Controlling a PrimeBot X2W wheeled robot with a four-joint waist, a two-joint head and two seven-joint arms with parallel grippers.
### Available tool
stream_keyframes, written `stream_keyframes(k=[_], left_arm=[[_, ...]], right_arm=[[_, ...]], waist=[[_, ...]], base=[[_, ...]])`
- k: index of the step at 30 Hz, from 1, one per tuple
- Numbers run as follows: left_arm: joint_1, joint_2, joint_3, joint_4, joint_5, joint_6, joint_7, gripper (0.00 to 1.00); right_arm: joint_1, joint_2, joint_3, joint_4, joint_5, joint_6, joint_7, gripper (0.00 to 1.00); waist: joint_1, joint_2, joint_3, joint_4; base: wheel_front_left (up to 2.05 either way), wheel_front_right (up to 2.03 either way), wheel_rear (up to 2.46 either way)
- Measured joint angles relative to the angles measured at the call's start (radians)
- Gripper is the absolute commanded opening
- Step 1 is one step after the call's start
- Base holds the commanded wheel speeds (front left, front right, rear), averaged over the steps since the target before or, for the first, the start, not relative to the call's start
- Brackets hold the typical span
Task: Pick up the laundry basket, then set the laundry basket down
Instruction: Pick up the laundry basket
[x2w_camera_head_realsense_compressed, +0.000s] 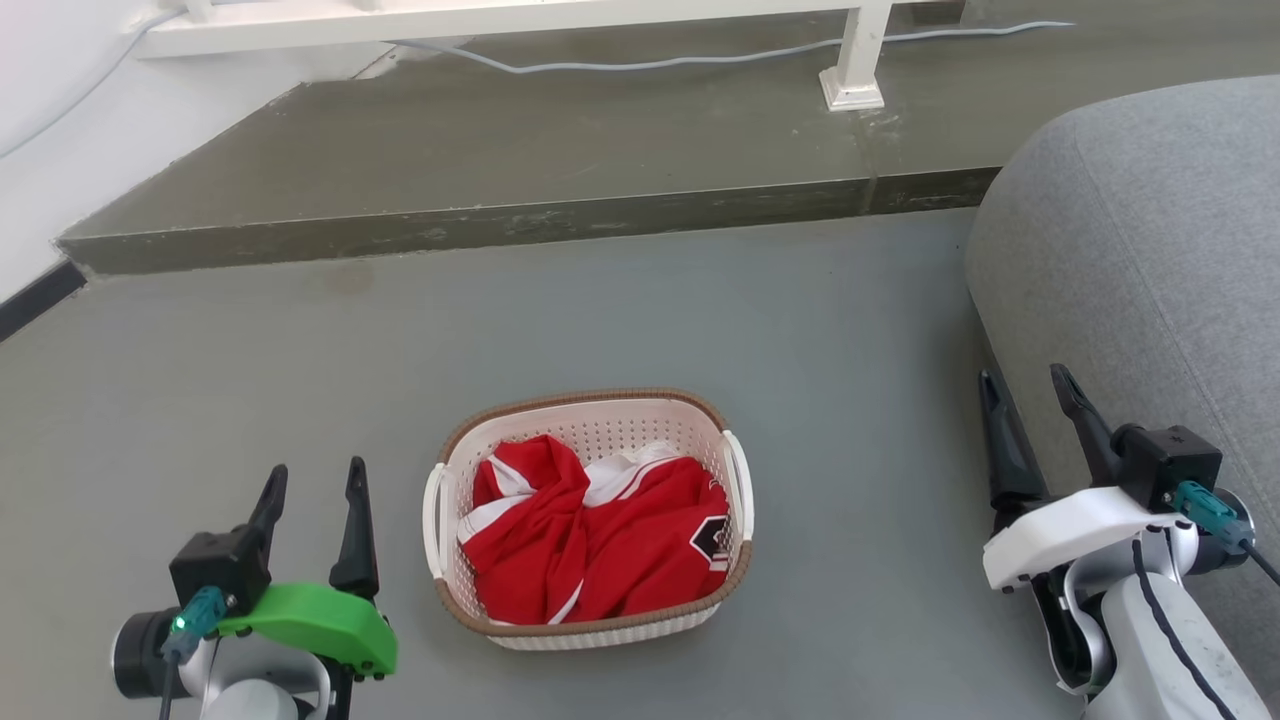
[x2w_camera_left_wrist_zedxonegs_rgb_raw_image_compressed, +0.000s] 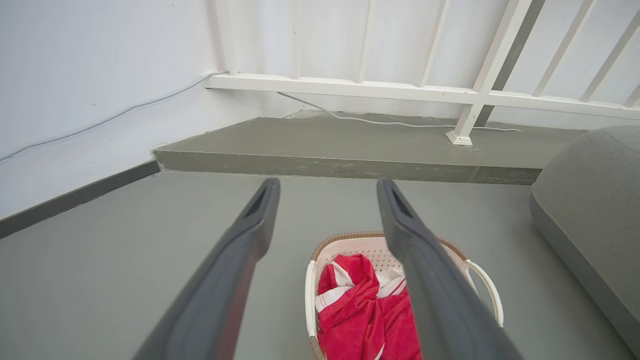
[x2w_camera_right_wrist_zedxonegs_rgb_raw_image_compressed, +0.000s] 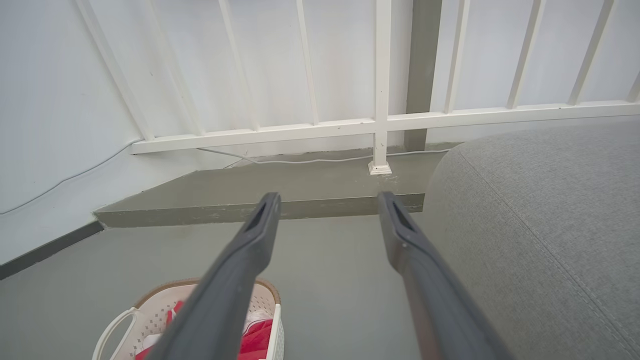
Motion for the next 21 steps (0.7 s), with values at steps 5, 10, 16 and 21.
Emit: stream_keyframes(k=[5, 10, 16, 21], left_arm=[[0.012, 0.0, 0.003, -0.032, 0.0, 0.011, 0.0, 1.0], [0.047, 0.0, 0.004, -0.056, 0.0, 0.017, 0.0, 1.0], [0.059, 0.001, 0.004, -0.09, 0.0, 0.022, 0.009, 1.0], [0.068, 0.002, 0.004, -0.111, 0.0, 0.027, 0.018, 1.0]], right_arm=[[0.008, 0.001, 0.004, -0.008, 0.0, 0.0, 0.0, 1.0], [0.016, 0.001, 0.005, -0.013, 0.0, 0.0, 0.0, 1.0], [0.016, 0.001, 0.008, -0.022, 0.0, 0.0, 0.0, 1.0], [0.016, 0.001, 0.008, -0.028, 0.0, 0.0, 0.0, 1.0]], waist=[[0.0, 0.0, -0.004, -0.001], [0.0, 0.0, -0.004, -0.002], [0.0001, 0.0, -0.001, -0.004], [0.0, 0.0, 0.005, -0.005]], base=[[0.0, 0.0, 0.0], [0.0, 0.0, 0.0], [0.0, 0.0, 0.0], [0.0, 0.0, 0.0]])
